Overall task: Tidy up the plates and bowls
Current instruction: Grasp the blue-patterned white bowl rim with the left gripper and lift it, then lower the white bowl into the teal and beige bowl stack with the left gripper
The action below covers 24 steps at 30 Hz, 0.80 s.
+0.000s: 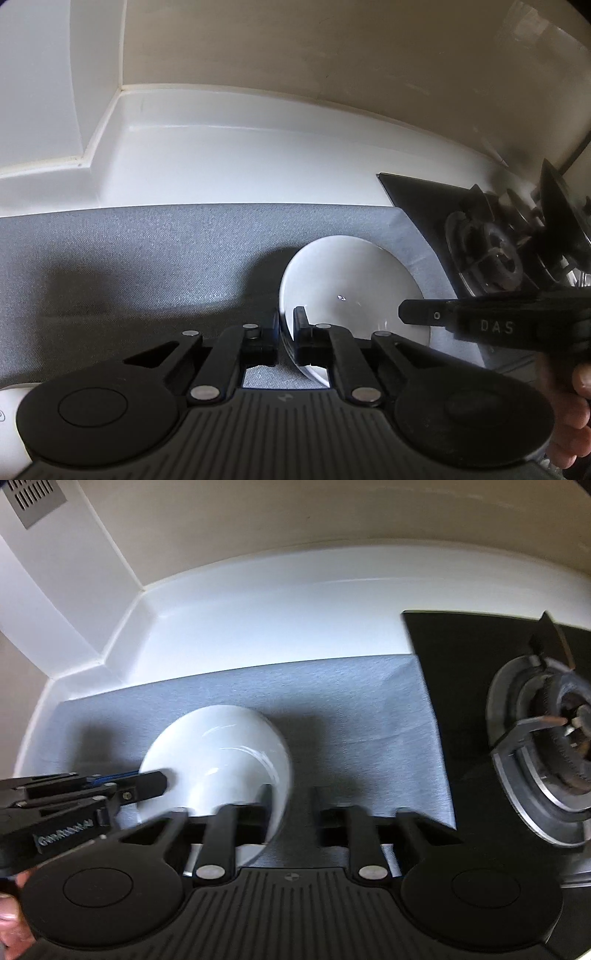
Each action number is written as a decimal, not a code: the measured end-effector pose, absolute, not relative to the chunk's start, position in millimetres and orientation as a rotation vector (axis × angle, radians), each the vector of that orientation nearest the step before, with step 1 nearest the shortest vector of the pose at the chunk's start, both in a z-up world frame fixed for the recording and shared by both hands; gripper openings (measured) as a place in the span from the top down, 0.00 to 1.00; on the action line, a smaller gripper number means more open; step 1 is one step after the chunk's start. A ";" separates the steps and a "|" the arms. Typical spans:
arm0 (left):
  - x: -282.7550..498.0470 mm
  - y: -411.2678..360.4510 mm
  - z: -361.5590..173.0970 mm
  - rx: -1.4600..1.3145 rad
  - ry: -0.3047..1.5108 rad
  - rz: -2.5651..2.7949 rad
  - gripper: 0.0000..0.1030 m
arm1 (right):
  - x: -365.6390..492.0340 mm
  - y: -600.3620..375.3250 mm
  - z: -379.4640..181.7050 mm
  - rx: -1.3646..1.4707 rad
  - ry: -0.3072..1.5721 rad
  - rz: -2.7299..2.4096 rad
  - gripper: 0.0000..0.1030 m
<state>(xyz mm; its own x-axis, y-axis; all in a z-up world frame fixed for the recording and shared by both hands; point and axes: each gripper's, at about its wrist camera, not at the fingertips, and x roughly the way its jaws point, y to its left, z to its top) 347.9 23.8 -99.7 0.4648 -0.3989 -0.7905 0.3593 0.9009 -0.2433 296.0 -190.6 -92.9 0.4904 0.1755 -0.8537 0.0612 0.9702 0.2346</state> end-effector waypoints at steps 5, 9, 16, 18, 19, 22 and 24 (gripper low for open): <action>337.5 22.6 -91.4 -0.032 0.970 -0.455 0.93 | 293.9 -194.6 -92.4 0.276 1.045 0.067 0.94; 318.4 23.3 -66.4 -0.050 0.928 -0.447 0.93 | 281.4 -197.0 -73.4 0.275 1.018 0.092 0.94; 274.3 12.2 -15.0 -0.078 0.883 -0.434 0.94 | 246.3 -209.4 -20.6 0.279 0.974 0.120 0.94; 258.7 6.3 -6.9 -0.084 0.893 -0.425 0.94 | 234.0 -212.7 -7.4 0.272 0.972 0.129 0.94; 251.9 4.1 -3.9 -0.088 0.899 -0.421 0.94 | 227.3 -215.6 -2.3 0.269 0.974 0.134 0.94; 229.0 -2.1 -0.2 -0.087 0.915 -0.409 0.93 | 209.1 -224.4 6.2 0.274 0.990 0.147 0.94; 215.8 -5.9 -3.8 -0.083 0.931 -0.393 0.93 | 198.3 -228.5 5.4 0.275 1.009 0.155 0.94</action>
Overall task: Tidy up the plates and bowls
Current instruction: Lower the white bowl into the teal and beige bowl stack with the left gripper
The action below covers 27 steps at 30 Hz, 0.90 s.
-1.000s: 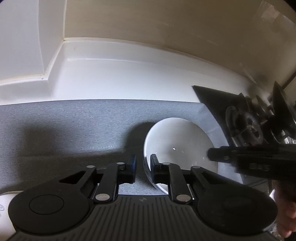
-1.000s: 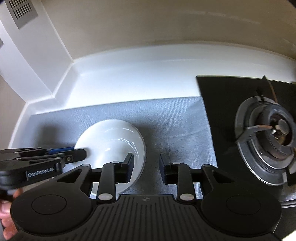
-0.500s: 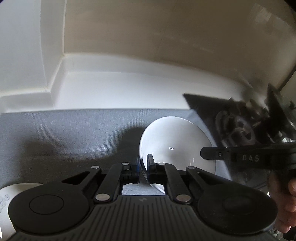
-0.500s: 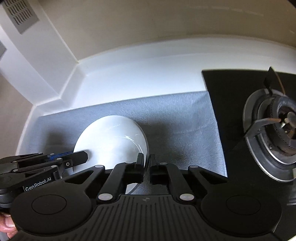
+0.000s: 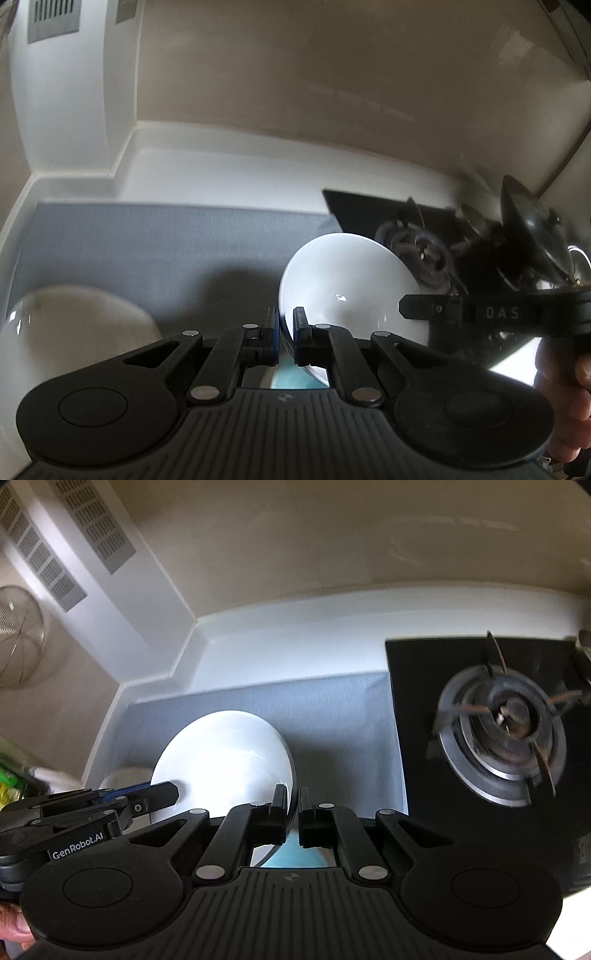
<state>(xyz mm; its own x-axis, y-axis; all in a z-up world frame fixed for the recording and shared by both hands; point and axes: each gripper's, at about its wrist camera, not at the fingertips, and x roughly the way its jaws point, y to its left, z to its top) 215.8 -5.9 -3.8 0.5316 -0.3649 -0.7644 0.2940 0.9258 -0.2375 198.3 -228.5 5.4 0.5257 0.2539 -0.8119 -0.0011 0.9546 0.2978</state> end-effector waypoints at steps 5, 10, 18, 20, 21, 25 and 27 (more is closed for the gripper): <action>196.4 -10.7 -21.2 -0.103 0.990 -0.367 0.93 | 179.6 -232.3 -6.3 0.278 1.065 0.162 0.94; 188.6 -13.5 -36.4 -0.103 1.026 -0.338 0.94 | 171.0 -231.6 -20.7 0.249 1.109 0.174 0.94; 187.1 -15.1 -50.1 -0.095 1.054 -0.317 0.94 | 168.9 -229.8 -34.5 0.235 1.152 0.175 0.94; 187.1 -15.5 -52.3 -0.094 1.059 -0.314 0.94 | 170.0 -229.2 -36.6 0.231 1.162 0.174 0.94; 187.2 -15.5 -53.6 -0.094 1.063 -0.311 0.94 | 170.5 -228.9 -37.9 0.231 1.167 0.173 0.94; 187.1 -16.9 -56.7 -0.088 1.075 -0.307 0.94 | 172.4 -227.8 -41.2 0.229 1.183 0.167 0.94; 187.5 -16.7 -57.3 -0.083 1.079 -0.309 0.94 | 173.5 -227.7 -43.9 0.232 1.193 0.165 0.94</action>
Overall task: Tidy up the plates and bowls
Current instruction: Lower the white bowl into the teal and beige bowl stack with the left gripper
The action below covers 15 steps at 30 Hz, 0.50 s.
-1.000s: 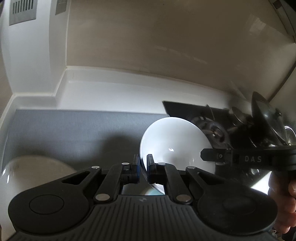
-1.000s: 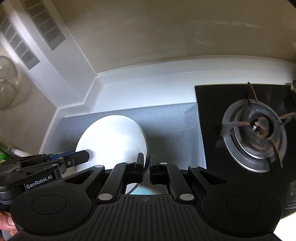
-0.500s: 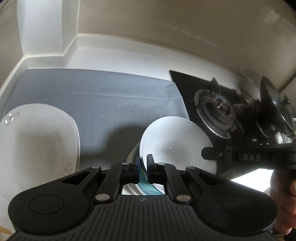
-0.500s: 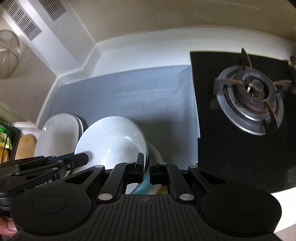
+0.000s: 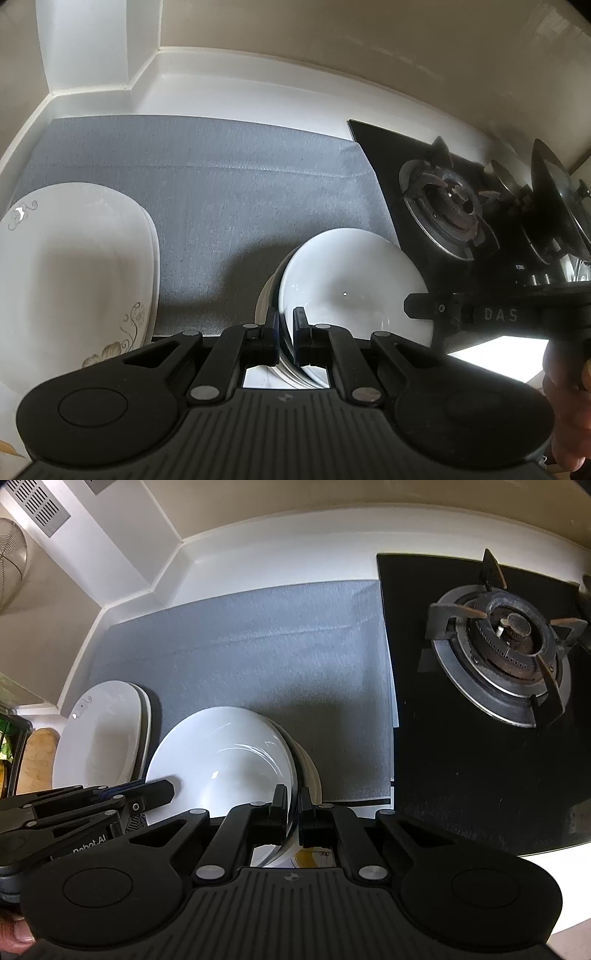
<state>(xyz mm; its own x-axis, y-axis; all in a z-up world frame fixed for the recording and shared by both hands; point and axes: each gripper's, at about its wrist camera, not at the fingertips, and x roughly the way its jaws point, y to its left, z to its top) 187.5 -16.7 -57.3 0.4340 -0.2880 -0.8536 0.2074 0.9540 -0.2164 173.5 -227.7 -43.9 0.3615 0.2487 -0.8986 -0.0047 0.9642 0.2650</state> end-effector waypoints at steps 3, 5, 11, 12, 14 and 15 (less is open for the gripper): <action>189.4 -14.7 -59.1 -0.085 1.087 -0.309 0.94 | 173.8 -226.3 -44.4 0.231 1.194 0.163 0.94; 190.5 -13.8 -60.3 -0.082 1.091 -0.308 0.94 | 174.5 -225.2 -44.2 0.228 1.196 0.164 0.94; 194.7 -11.9 -61.3 -0.073 1.100 -0.316 0.94 | 180.1 -220.5 -46.2 0.219 1.225 0.156 0.94; 195.2 -11.9 -61.0 -0.070 1.100 -0.320 0.94 | 181.0 -219.6 -46.3 0.218 1.228 0.153 0.94; 195.4 -12.8 -60.8 -0.060 1.097 -0.327 0.94 | 182.2 -219.3 -46.3 0.218 1.231 0.149 0.93; 195.7 -12.3 -61.0 -0.057 1.096 -0.334 0.94 | 182.7 -219.3 -46.2 0.219 1.233 0.149 0.93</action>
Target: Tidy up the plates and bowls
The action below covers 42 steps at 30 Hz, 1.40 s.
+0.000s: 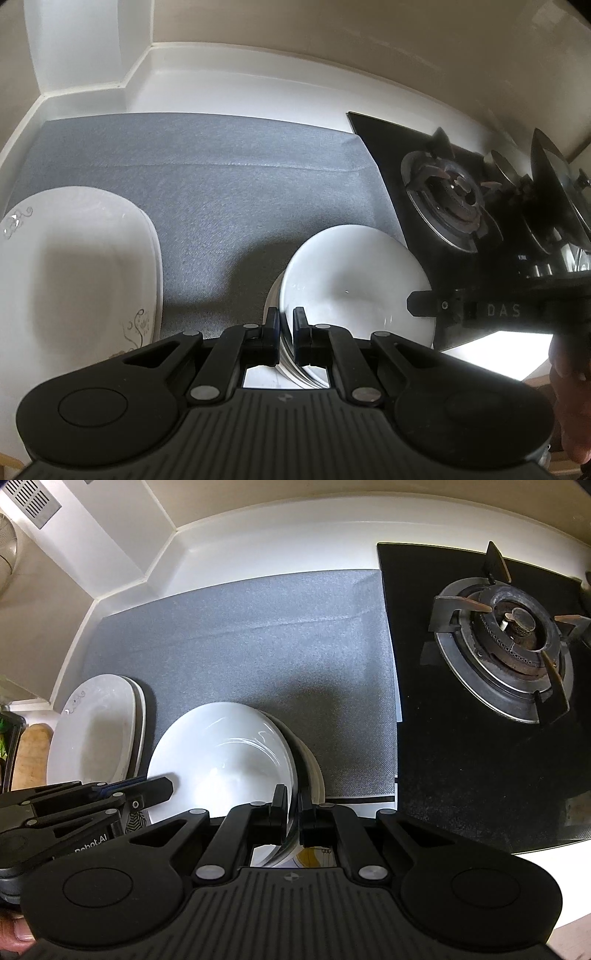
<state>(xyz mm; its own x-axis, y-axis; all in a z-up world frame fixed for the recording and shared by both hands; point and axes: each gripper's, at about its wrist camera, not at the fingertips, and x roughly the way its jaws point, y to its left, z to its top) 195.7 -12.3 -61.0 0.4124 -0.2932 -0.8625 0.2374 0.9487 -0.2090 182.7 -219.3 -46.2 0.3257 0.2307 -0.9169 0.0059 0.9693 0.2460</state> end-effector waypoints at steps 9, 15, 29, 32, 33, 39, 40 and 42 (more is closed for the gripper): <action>198.6 -12.9 -64.1 -0.037 1.099 -0.382 0.93 | 182.8 -220.9 -45.8 0.247 1.250 0.124 0.93; 200.0 -15.1 -64.7 0.013 1.090 -0.428 0.89 | 180.5 -229.3 -45.9 0.331 1.272 0.080 0.89; 204.7 -10.5 -67.4 0.039 1.086 -0.499 0.86 | 165.0 -240.3 -42.9 0.438 1.241 -0.021 0.77; 203.6 -9.1 -67.8 0.036 1.077 -0.506 0.85 | 159.0 -238.7 -39.7 0.416 1.206 -0.030 0.75; 203.3 -8.4 -67.7 0.037 1.072 -0.507 0.83 | 157.6 -238.3 -39.0 0.407 1.196 -0.034 0.74; 198.9 -1.4 -63.0 0.012 1.039 -0.472 0.67 | 152.2 -236.1 -33.7 0.345 1.138 -0.036 0.71; 197.9 0.0 -61.4 0.002 1.032 -0.461 0.66 | 153.1 -236.6 -33.6 0.343 1.132 -0.028 0.70; 195.2 2.9 -57.9 -0.021 1.018 -0.441 0.58 | 155.8 -237.9 -34.5 0.343 1.125 -0.007 0.69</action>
<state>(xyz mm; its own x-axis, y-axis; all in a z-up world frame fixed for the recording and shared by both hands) 195.2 2.9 -57.9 0.4450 -0.3659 -0.8174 0.3464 0.9120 -0.2197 155.8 -237.9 -34.5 0.4367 0.1667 -0.8840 0.1772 0.9475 0.2662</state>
